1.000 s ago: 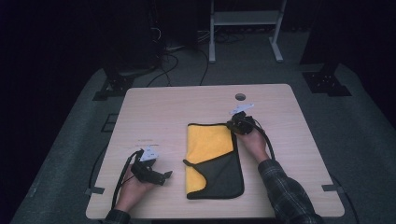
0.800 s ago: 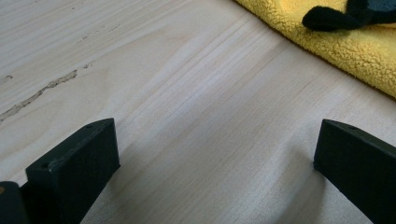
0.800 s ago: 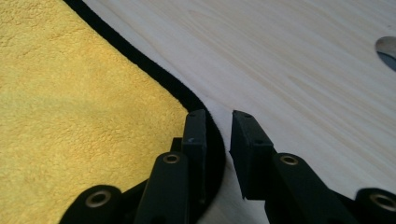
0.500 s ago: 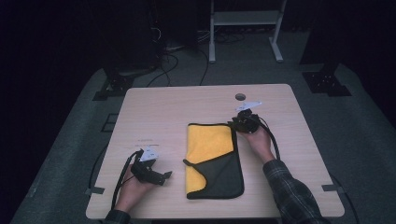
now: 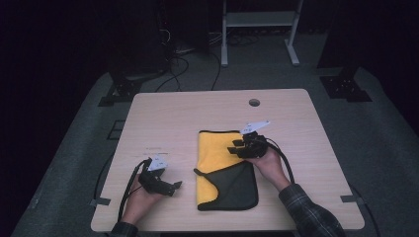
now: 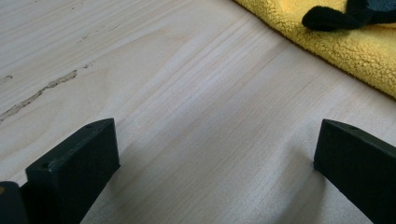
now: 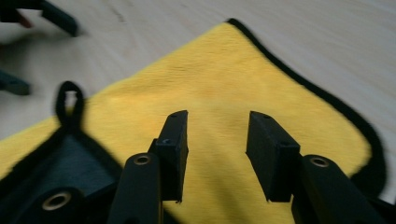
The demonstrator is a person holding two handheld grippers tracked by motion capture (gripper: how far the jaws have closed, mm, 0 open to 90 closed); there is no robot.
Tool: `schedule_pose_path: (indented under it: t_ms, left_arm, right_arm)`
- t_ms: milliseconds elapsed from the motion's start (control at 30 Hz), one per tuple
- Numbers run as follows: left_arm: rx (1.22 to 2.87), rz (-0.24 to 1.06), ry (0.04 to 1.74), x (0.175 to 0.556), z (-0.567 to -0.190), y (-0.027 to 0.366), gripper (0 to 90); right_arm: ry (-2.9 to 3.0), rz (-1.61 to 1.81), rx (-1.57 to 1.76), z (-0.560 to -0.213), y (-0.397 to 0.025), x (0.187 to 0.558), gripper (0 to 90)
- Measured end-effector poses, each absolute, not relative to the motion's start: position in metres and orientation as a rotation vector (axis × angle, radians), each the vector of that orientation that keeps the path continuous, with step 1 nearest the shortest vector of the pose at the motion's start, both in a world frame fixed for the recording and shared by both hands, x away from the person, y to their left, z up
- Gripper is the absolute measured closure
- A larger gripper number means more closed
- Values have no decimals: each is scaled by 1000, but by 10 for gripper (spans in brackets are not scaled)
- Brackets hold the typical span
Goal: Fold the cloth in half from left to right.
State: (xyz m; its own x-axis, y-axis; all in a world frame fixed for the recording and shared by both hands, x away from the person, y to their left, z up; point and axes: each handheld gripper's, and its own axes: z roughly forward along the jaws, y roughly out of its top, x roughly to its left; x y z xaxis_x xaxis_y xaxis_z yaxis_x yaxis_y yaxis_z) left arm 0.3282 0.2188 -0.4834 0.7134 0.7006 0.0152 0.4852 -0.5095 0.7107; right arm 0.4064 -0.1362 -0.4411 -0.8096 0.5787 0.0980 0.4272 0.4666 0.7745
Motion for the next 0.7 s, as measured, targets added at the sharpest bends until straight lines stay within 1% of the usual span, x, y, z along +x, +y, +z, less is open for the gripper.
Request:
schedule_pose_path:
  t_ms: [133,367,600,700]
  left_arm:
    - [2211,394,896,328,-483,219,0]
    - [2205,394,898,328,-484,218,0]
    - [2205,394,898,328,-484,218,0]
    - [2207,393,898,328,-484,219,0]
  right_arm:
    - [2591,1290,814,-441,-120,391,536]
    - [2681,1337,723,-445,-87,375,515]
    - [2768,1299,645,-458,-56,367,510]
    - [2792,1279,635,-463,-49,366,531]
